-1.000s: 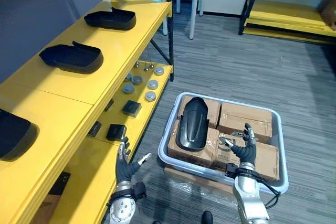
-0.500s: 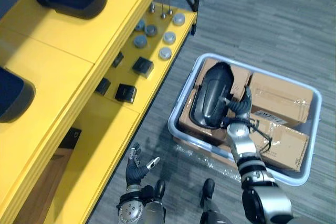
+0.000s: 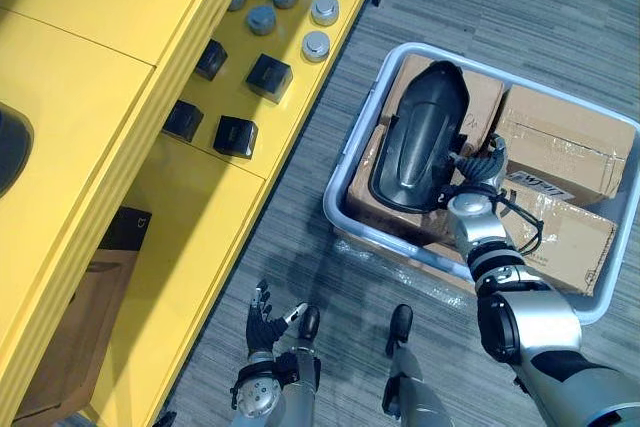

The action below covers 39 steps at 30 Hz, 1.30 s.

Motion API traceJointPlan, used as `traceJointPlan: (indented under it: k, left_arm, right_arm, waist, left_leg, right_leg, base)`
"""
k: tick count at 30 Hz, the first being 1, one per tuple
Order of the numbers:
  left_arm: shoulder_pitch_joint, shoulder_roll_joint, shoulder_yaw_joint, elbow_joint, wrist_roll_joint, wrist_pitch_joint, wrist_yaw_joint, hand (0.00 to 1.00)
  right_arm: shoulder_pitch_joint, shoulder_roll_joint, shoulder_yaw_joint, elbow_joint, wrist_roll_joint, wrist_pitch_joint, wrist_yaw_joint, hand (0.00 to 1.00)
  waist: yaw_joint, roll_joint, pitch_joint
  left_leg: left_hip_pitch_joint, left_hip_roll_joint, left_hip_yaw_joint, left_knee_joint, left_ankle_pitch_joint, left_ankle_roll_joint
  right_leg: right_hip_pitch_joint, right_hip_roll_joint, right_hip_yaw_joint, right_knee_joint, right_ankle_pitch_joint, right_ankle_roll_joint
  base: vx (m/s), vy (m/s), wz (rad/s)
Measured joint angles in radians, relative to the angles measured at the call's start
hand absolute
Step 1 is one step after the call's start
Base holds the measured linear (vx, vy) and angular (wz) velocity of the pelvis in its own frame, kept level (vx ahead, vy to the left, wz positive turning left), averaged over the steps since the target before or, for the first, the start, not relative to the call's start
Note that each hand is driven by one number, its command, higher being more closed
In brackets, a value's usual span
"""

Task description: Walk over and take plastic housings, then place them on the shelf

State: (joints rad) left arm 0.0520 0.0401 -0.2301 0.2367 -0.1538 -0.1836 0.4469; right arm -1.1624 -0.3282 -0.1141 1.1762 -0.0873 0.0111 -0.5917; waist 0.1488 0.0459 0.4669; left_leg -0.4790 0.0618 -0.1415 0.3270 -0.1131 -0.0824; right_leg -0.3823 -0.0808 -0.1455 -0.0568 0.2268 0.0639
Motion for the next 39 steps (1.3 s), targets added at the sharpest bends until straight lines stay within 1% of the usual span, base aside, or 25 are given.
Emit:
traceJointPlan:
  k: [3,4,5,6,8,9,11,14,15,17,18,20,22,23,25,28,29,30,31,32,34,35,37,38,39]
  left_arm:
    - [-0.013,0.002,-0.023,0.002,0.000,0.000,-0.001,0.00]
    - [-0.014,0.002,-0.032,0.002,0.000,0.000,-0.006,0.00]
    - [-0.016,0.000,-0.039,0.000,0.000,0.000,-0.021,0.00]
    - [-0.016,-0.001,-0.043,-0.003,0.000,0.001,-0.023,0.00]
    - [-0.015,-0.003,-0.045,-0.031,0.000,0.008,-0.054,0.00]
    - [-0.013,-0.003,-0.046,-0.048,-0.001,0.011,-0.063,0.00]
    - [0.011,0.002,-0.043,-0.164,-0.018,0.011,-0.092,0.00]
    - [0.028,0.001,-0.035,-0.283,-0.044,0.009,-0.124,0.00]
    - [0.027,0.001,-0.031,-0.330,-0.066,0.006,-0.138,0.00]
    - [0.026,0.005,-0.030,-0.362,-0.090,0.002,-0.153,0.00]
    - [0.028,0.006,-0.027,-0.377,-0.101,0.002,-0.157,0.00]
    - [0.027,0.007,-0.013,-0.398,-0.104,0.002,-0.164,0.00]
    - [0.023,0.012,0.008,-0.419,-0.108,0.002,-0.168,0.00]
    - [0.004,0.017,0.012,-0.418,-0.109,0.002,-0.169,0.00]
    - [-0.043,0.030,0.007,-0.409,-0.112,0.010,-0.170,0.00]
    - [-0.130,0.050,-0.008,-0.356,-0.157,0.014,-0.179,0.00]
    - [-0.193,0.069,-0.033,-0.290,-0.196,0.020,-0.188,0.00]
    - [-0.215,0.075,-0.038,-0.263,-0.218,0.024,-0.195,0.00]
    - [-0.252,0.085,-0.058,-0.217,-0.278,0.036,-0.208,0.00]
    - [-0.281,0.089,-0.076,-0.185,-0.317,0.048,-0.213,0.00]
    - [-0.310,0.087,-0.091,-0.157,-0.339,0.059,-0.211,0.00]
    - [-0.326,0.088,-0.098,-0.145,-0.347,0.061,-0.208,0.00]
    - [-0.346,0.088,-0.108,-0.135,-0.354,0.061,-0.191,0.00]
    - [-0.352,0.088,-0.111,-0.135,-0.354,0.061,-0.187,0.00]
    - [-0.357,0.087,-0.113,-0.135,-0.354,0.060,-0.173,0.00]
  right_arm:
    - [-0.059,-0.075,-0.001,0.109,0.002,0.012,0.050,1.00]
    - [-0.065,-0.099,-0.001,0.131,0.002,0.020,0.070,1.00]
    - [-0.067,-0.139,-0.003,0.161,0.002,0.037,0.101,1.00]
    - [-0.067,-0.153,-0.003,0.174,0.002,0.042,0.110,1.00]
    - [-0.067,-0.203,-0.008,0.217,-0.005,0.072,0.156,1.00]
    - [-0.066,-0.213,-0.008,0.223,-0.018,0.083,0.169,1.00]
    - [-0.060,-0.227,-0.007,0.231,-0.069,0.110,0.202,1.00]
    - [-0.047,-0.227,0.002,0.197,-0.123,0.120,0.214,1.00]
    - [-0.017,-0.228,0.034,0.129,-0.144,0.123,0.216,1.00]
    - [0.027,-0.228,0.082,0.013,-0.181,0.122,0.217,1.00]
    - [0.073,-0.224,0.111,-0.091,-0.199,0.120,0.219,1.00]
    - [0.162,-0.209,0.139,-0.257,-0.247,0.114,0.223,1.00]
    - [0.245,-0.167,0.144,-0.394,-0.305,0.100,0.231,1.00]
    - [0.306,-0.157,0.165,-0.475,-0.335,0.094,0.238,1.00]
    - [0.409,-0.130,0.175,-0.581,-0.383,0.090,0.251,1.00]
    - [0.472,-0.105,0.177,-0.649,-0.423,0.086,0.271,1.00]
    - [0.489,-0.100,0.193,-0.688,-0.435,0.085,0.274,1.00]
    - [0.497,-0.099,0.201,-0.704,-0.437,0.083,0.276,1.00]
    - [0.506,-0.095,0.216,-0.722,-0.438,0.083,0.280,1.00]
    - [0.514,-0.086,0.220,-0.741,-0.438,0.081,0.281,0.00]
    - [0.527,-0.072,0.224,-0.774,-0.437,0.081,0.281,0.00]
    - [0.529,-0.055,0.226,-0.778,-0.437,0.076,0.281,0.00]
    - [0.528,-0.033,0.225,-0.764,-0.433,0.075,0.276,0.00]
    - [0.524,-0.025,0.221,-0.751,-0.433,0.075,0.274,0.00]
    - [0.496,-0.008,0.209,-0.679,-0.431,0.074,0.259,0.00]
  waist:
    - [0.006,0.005,0.004]
    - [0.015,0.006,0.004]
    - [0.019,0.011,0.007]
    - [0.020,0.015,0.009]
    - [0.015,0.036,0.020]
    - [0.015,0.041,0.022]
    - [0.009,0.045,0.024]
    - [-0.009,0.046,0.023]
    - [-0.021,0.046,0.022]
    - [-0.029,0.044,0.017]
    - [-0.032,0.044,0.011]
    - [-0.045,0.040,-0.017]
    - [-0.058,0.024,-0.052]
    - [-0.071,0.016,-0.079]
    - [-0.095,0.002,-0.124]
    - [-0.116,-0.013,-0.164]
    - [-0.133,-0.017,-0.184]
    - [-0.138,-0.018,-0.196]
    - [-0.143,-0.025,-0.212]
    - [-0.146,-0.031,-0.224]
    - [-0.149,-0.039,-0.235]
    - [-0.158,-0.041,-0.240]
    - [-0.159,-0.045,-0.245]
    - [-0.158,-0.045,-0.245]
    - [-0.157,-0.045,-0.245]
  left_leg:
    - [-0.016,-0.003,-0.018,0.003,0.001,0.000]
    - [-0.018,-0.007,-0.023,0.002,0.002,0.000]
    - [-0.019,-0.010,-0.034,0.002,0.007,0.000]
    - [-0.019,-0.012,-0.041,0.001,0.009,0.000]
    - [-0.008,-0.019,-0.068,0.000,0.017,0.002]
    - [0.000,-0.022,-0.074,-0.001,0.018,0.003]
    - [0.036,-0.028,-0.084,-0.009,0.021,0.006]
    - [0.068,-0.033,-0.093,-0.011,0.022,0.007]
    - [0.088,-0.034,-0.095,-0.018,0.022,0.007]
    - [0.107,-0.034,-0.090,-0.026,0.023,0.007]
    - [0.123,-0.032,-0.082,-0.036,0.025,0.007]
    - [0.144,-0.029,-0.074,-0.057,0.030,0.004]
    - [0.170,-0.020,-0.052,-0.083,0.033,0.003]
    - [0.183,-0.015,-0.045,-0.095,0.034,0.001]
    - [0.214,-0.006,-0.037,-0.119,0.038,-0.003]
    - [0.247,0.001,-0.026,-0.144,0.044,-0.005]
    - [0.262,0.002,-0.019,-0.159,0.050,-0.005]
    - [0.265,0.003,-0.018,-0.164,0.052,-0.005]
    - [0.275,0.005,-0.011,-0.173,0.055,-0.005]
    - [0.283,0.007,-0.005,-0.184,0.059,-0.006]
    - [0.293,0.009,0.003,-0.198,0.065,-0.008]
    - [0.294,0.009,0.002,-0.203,0.069,-0.008]
    - [0.294,0.009,0.005,-0.215,0.077,-0.009]
    - [0.292,0.010,0.005,-0.219,0.081,-0.008]
    - [0.287,0.010,0.006,-0.227,0.088,-0.010]
  right_leg:
    - [-0.004,0.000,-0.009,-0.003,0.001,0.002]
    - [-0.004,-0.001,-0.012,-0.003,0.001,0.002]
    - [0.000,-0.002,-0.027,-0.005,0.001,0.002]
    - [0.003,-0.003,-0.033,-0.005,0.001,0.002]
    - [0.030,-0.007,-0.057,-0.010,0.001,0.002]
    - [0.040,-0.008,-0.059,-0.011,0.000,0.002]
    - [0.084,-0.015,-0.066,-0.023,0.000,0.003]
    - [0.123,-0.020,-0.080,-0.023,-0.007,0.010]
    - [0.143,-0.021,-0.085,-0.023,-0.009,0.011]
    - [0.157,-0.023,-0.083,-0.023,-0.015,0.007]
    - [0.165,-0.023,-0.080,-0.023,-0.018,0.005]
    - [0.172,-0.019,-0.070,-0.023,-0.020,0.003]
    - [0.175,-0.015,-0.052,-0.024,-0.023,-0.001]
    - [0.178,-0.012,-0.047,-0.024,-0.026,-0.006]
    - [0.194,-0.006,-0.042,-0.025,-0.030,-0.011]
    - [0.207,-0.002,-0.031,-0.025,-0.031,-0.013]
    - [0.213,-0.002,-0.026,-0.026,-0.031,-0.013]
    - [0.213,-0.002,-0.026,-0.026,-0.031,-0.013]
    - [0.214,-0.001,-0.020,-0.026,-0.031,-0.013]
    - [0.215,-0.001,-0.013,-0.026,-0.031,-0.013]
    - [0.215,0.000,-0.005,-0.026,-0.031,-0.013]
    - [0.215,-0.001,-0.006,-0.026,-0.031,-0.013]
    - [0.206,-0.002,-0.003,-0.026,-0.030,-0.014]
    - [0.202,-0.003,-0.004,-0.026,-0.030,-0.015]
    - [0.193,-0.004,-0.003,-0.026,-0.029,-0.016]
  base:
    - [0.00,0.009,0.13]
    - [0.04,0.014,0.17]
    - [0.05,0.012,0.21]
    - [0.06,0.010,0.30]
    - [0.06,0.014,0.35]
    - [0.07,0.023,0.31]
    - [0.07,0.014,0.20]
    - [0.02,-0.003,0.16]
    - [0.00,-0.007,0.13]
    - [0.00,-0.023,0.00]
    - [0.00,-0.037,-0.10]
    - [0.02,-0.039,-0.16]
    - [0.04,-0.038,-0.29]
    - [0.06,-0.039,-0.20]
    - [0.07,-0.039,-0.15]
    - [0.03,-0.029,-0.14]
    - [0.00,-0.016,-0.11]
    - [-0.01,-0.020,-0.14]
    - [-0.02,-0.015,-0.13]
    - [-0.02,-0.019,-0.15]
    - [-0.03,-0.014,-0.10]
    - [-0.04,-0.008,-0.05]
    - [-0.02,-0.002,-0.01]
    - [-0.03,-0.007,-0.01]
    - [-0.03,-0.012,0.01]
